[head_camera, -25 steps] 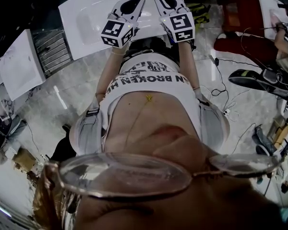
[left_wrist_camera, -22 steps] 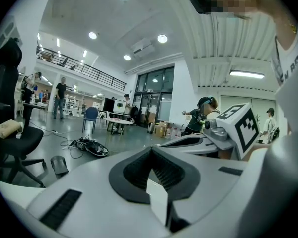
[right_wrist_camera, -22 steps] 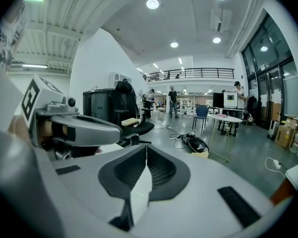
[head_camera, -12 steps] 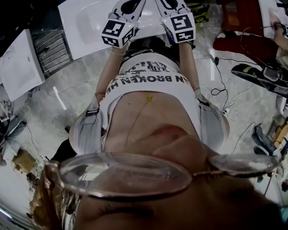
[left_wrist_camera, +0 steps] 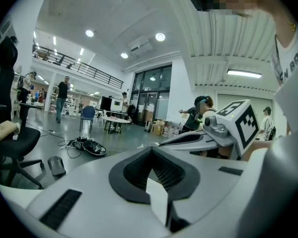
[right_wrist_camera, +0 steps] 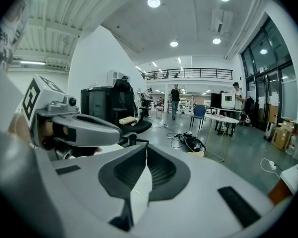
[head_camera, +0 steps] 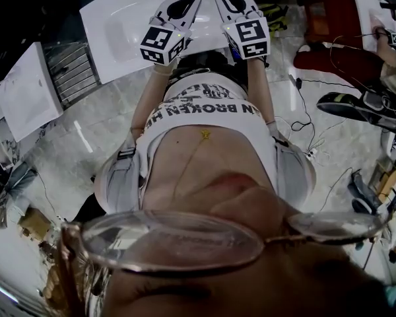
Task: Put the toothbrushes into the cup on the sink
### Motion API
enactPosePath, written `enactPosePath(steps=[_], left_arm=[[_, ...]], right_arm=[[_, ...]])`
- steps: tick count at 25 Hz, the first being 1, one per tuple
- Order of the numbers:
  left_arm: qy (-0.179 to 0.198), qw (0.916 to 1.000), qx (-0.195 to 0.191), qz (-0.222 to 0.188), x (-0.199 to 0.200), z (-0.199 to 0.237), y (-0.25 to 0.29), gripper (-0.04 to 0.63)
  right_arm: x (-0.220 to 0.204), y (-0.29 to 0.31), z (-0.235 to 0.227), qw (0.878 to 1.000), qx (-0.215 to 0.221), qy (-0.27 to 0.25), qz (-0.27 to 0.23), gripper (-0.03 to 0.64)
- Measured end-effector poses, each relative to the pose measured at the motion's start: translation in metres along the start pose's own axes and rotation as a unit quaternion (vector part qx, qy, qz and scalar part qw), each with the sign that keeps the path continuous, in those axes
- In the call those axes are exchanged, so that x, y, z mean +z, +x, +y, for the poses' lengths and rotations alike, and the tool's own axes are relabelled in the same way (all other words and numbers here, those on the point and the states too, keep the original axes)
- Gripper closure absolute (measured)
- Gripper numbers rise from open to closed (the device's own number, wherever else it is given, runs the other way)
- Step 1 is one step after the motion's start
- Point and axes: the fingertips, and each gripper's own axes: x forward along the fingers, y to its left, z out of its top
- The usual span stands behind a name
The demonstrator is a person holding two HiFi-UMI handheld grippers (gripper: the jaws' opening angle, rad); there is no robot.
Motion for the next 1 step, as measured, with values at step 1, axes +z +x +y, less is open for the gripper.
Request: enactPosePath(steps=[1], left_arm=[[0.0,1.0,0.0,0.0,0.0002,0.0013,0.0003,0.581]], right_arm=[[0.0004,0.0011,0.0,1.0,0.0,-0.001,0.001,0.589]])
